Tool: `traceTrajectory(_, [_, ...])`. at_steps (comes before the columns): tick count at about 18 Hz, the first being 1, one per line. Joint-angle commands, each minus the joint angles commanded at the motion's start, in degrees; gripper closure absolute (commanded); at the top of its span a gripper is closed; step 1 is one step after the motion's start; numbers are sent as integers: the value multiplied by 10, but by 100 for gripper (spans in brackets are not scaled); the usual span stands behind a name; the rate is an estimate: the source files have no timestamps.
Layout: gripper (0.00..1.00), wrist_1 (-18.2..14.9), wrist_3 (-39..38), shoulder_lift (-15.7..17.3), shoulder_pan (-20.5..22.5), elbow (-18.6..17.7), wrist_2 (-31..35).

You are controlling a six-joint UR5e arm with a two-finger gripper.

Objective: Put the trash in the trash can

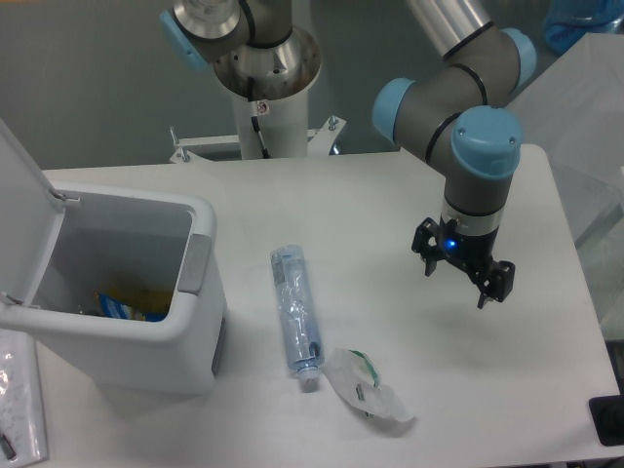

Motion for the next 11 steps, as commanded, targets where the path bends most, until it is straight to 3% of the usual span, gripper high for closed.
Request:
traceTrajectory(4, [0,0,-3,0,-3,-2,-2])
traceTrajectory(11, [0,8,-83,-8,-9,7,-10])
